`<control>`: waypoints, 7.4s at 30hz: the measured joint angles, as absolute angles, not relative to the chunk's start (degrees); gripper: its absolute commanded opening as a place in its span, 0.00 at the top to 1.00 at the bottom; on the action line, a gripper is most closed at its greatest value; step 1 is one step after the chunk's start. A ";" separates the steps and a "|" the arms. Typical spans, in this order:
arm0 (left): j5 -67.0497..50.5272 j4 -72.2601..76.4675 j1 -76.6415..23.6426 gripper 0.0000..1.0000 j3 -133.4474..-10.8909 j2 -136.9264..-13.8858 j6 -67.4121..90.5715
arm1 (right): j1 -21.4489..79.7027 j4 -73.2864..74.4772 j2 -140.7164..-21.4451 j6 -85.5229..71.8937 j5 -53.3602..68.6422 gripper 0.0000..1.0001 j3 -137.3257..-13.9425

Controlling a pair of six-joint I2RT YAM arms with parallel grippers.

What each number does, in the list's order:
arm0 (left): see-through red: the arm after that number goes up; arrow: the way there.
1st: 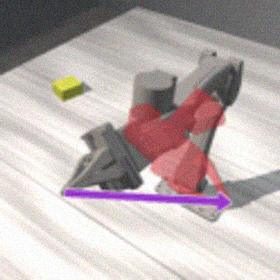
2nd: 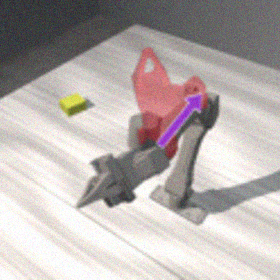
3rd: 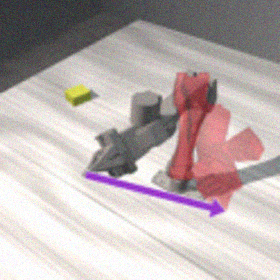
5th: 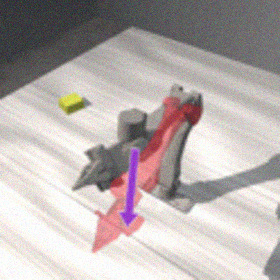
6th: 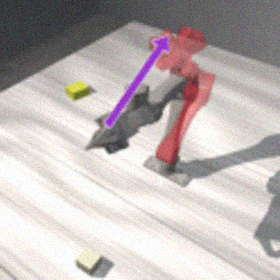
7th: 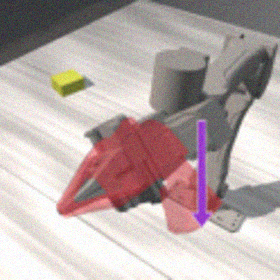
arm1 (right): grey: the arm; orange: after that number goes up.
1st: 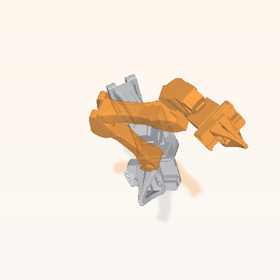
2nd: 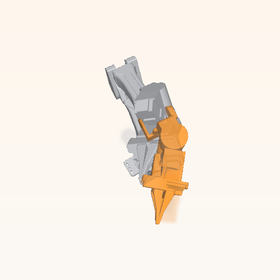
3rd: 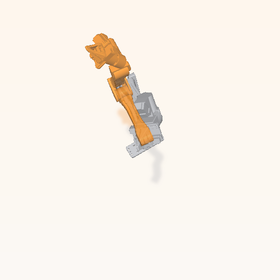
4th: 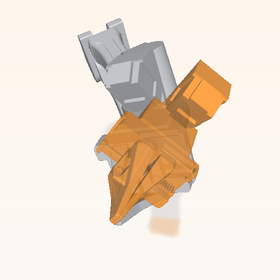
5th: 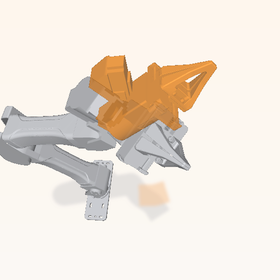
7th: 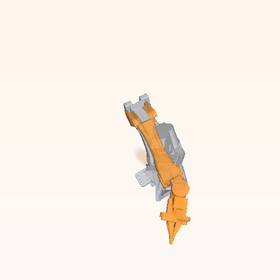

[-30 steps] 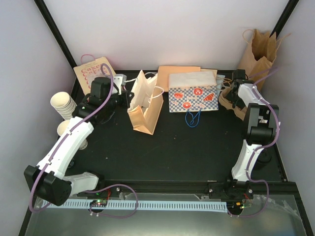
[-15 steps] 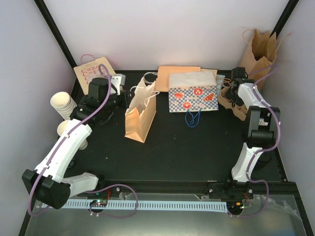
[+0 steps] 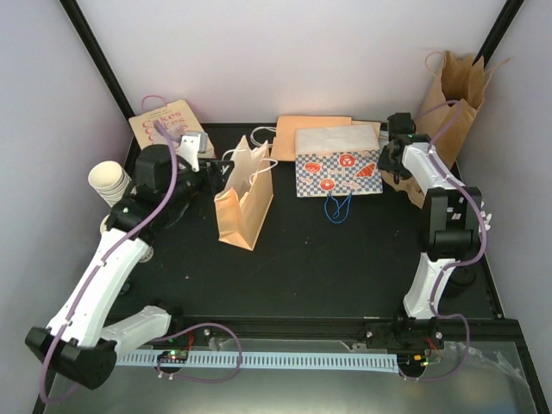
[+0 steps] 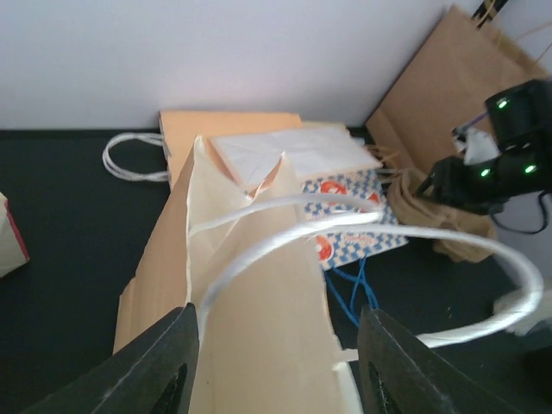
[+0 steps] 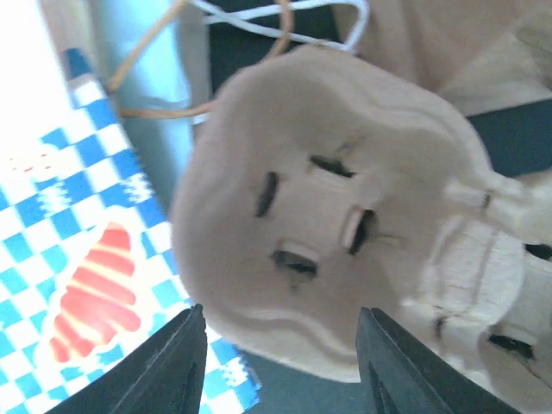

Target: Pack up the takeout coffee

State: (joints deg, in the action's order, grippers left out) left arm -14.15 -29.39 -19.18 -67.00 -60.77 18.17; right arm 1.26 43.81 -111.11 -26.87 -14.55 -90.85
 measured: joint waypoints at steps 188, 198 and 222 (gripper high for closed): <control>-8.82 -31.44 -19.14 0.22 -61.78 -49.41 15.09 | 54.52 46.26 -97.58 -59.55 -12.16 0.46 -61.08; -8.82 -31.42 -19.14 0.22 -61.78 -49.91 14.94 | 53.58 45.15 -97.25 -58.85 -11.00 0.60 -61.08; -9.37 -38.48 -19.14 0.22 -70.11 -60.90 12.58 | 49.47 44.01 -69.12 -24.36 -16.49 0.57 -79.92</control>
State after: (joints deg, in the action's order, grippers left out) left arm -9.37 -38.48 -19.14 -70.11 -60.90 12.58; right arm 49.47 44.01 -69.12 -24.36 -16.49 -79.92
